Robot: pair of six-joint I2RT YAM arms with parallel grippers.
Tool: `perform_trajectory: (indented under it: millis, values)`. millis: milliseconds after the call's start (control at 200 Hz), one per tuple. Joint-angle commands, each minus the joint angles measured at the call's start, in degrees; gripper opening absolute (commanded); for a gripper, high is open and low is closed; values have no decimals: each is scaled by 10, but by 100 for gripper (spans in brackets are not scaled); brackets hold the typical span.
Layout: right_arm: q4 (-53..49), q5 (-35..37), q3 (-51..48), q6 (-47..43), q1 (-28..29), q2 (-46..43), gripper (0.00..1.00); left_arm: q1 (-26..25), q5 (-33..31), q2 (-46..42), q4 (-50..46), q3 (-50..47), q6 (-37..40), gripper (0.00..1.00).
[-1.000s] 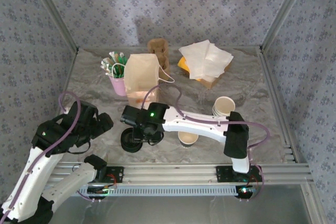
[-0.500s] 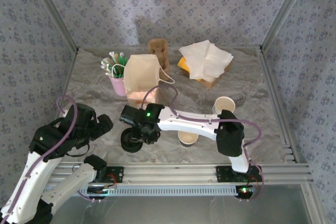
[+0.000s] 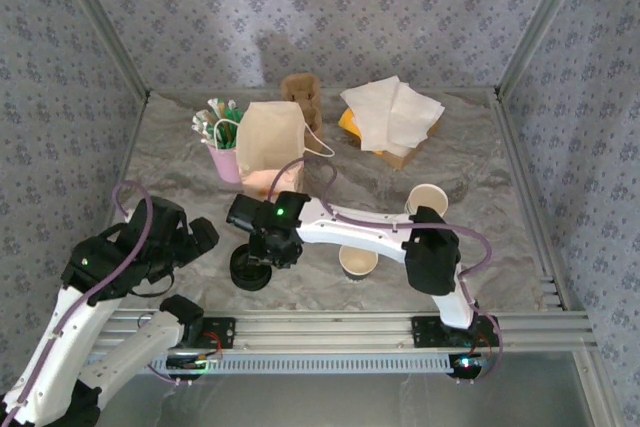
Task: Pack the takeout coffee
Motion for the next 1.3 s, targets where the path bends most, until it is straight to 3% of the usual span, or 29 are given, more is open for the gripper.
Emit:
perform_trajectory:
  millis: [0,205,395,520,745,1009,1294]
  values:
    - [-75,73,56,-8,11,-14,45,3,6,2,11,5,8,99]
    - [-161,117,116,-15,34,-38,54,3,-4,15,7,35,25,100]
    - [-262,154,216,-59,37,-66,55,3,-28,26,-12,91,42,100]
    - [-297,174,277,-99,0,-98,55,3,-39,25,1,123,71,100]
    - [-250,158,293,-174,-120,-140,56,3,-69,45,28,179,124,100]
    - [-176,119,334,-278,-216,-75,61,3,-82,70,44,177,146,100]
    - [-201,110,411,-301,-240,50,55,3,-68,72,64,151,138,100]
